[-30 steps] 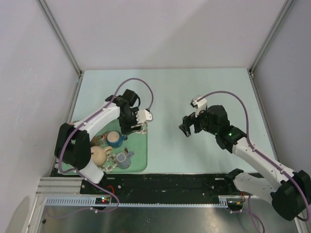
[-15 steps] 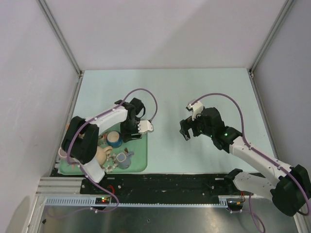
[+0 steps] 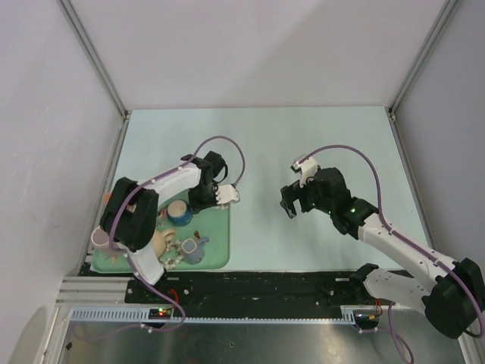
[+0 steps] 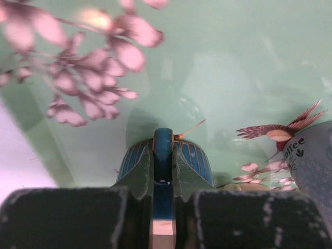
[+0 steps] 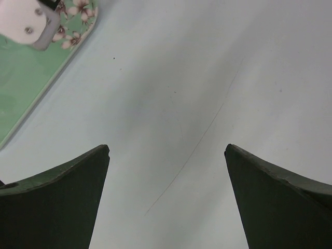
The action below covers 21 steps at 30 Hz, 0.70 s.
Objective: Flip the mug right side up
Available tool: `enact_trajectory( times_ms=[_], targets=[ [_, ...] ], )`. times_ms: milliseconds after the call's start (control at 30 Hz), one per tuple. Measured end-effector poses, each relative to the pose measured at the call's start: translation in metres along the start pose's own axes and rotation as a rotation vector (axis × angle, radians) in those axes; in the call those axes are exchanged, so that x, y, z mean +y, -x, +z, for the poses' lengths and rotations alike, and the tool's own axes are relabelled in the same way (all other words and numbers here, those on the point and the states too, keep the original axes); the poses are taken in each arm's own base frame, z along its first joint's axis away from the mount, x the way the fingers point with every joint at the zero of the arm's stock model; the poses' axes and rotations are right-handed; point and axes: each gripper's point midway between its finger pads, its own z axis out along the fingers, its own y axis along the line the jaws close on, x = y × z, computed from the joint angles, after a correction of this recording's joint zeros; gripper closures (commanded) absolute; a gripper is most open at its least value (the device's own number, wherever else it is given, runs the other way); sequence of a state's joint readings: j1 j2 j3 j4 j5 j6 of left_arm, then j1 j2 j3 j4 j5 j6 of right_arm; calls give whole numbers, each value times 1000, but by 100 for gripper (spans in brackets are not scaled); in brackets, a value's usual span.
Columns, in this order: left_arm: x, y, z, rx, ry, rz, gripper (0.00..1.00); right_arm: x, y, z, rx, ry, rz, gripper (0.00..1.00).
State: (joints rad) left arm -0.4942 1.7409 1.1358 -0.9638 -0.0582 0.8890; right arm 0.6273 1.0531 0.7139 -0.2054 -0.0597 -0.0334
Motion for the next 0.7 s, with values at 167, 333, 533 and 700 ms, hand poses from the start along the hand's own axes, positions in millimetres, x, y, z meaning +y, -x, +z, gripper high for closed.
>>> enact_trajectory(
  times_ms=[167, 333, 533, 700],
  targets=[
    [34, 28, -33, -161, 46, -157, 100, 5, 12, -5, -49, 13, 43, 0],
    [91, 62, -101, -438, 142, -373, 100, 36, 32, -2, -113, 124, 166, 0],
    [113, 85, -191, -795, 70, -607, 100, 108, 71, 18, -147, 367, 302, 0],
    [96, 104, -263, -1019, -25, -630, 100, 153, 122, 23, -217, 544, 406, 0]
  ],
)
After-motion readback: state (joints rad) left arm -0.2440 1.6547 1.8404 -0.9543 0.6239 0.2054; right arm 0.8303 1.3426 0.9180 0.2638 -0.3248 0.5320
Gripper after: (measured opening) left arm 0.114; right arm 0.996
